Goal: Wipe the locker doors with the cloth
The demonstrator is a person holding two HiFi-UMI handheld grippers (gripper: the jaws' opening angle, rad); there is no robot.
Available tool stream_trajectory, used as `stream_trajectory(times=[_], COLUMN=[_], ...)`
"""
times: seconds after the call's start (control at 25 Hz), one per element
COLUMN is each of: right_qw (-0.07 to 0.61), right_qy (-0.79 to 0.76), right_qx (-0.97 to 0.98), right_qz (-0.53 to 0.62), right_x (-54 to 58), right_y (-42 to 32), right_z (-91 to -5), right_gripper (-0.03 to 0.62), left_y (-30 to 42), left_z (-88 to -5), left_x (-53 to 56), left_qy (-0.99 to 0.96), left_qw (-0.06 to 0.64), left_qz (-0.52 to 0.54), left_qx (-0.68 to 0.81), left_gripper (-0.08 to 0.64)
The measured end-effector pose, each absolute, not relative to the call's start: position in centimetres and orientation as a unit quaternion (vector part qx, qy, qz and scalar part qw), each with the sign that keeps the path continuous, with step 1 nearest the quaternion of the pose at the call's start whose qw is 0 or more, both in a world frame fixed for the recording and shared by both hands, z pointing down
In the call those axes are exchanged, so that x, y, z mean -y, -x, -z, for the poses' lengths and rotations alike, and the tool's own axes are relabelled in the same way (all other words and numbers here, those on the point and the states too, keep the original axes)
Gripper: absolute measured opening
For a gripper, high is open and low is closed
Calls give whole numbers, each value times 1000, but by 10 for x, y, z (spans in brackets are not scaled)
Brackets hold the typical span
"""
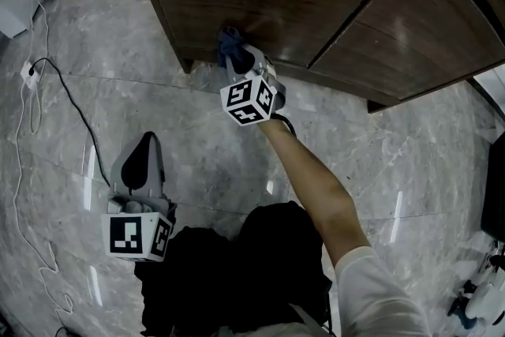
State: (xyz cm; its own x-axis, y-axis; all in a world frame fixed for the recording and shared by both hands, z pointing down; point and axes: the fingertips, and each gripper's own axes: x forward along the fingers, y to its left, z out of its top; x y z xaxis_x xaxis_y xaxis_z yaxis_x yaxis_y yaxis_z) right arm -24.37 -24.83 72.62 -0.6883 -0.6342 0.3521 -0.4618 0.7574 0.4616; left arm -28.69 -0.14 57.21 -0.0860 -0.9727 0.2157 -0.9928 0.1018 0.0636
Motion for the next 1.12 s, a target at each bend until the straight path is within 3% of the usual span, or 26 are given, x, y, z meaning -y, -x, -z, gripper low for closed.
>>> stream_trajectory(times=[0.6,1.12], right_qw=[237,135], right_qy=[-223,-223], right_qx=[922,934], right_qz=[210,246], right_x=[222,211], right_y=[362,408], right_z=[-688,-522], right_gripper=[77,75], left_y=[305,325], left_z=[-575,-569], left_x=[-7,-23], left_qy=[-660,-649], left_qw=[103,102], left_qz=[-38,-24], left_qx=[743,754], left_gripper=[0,0])
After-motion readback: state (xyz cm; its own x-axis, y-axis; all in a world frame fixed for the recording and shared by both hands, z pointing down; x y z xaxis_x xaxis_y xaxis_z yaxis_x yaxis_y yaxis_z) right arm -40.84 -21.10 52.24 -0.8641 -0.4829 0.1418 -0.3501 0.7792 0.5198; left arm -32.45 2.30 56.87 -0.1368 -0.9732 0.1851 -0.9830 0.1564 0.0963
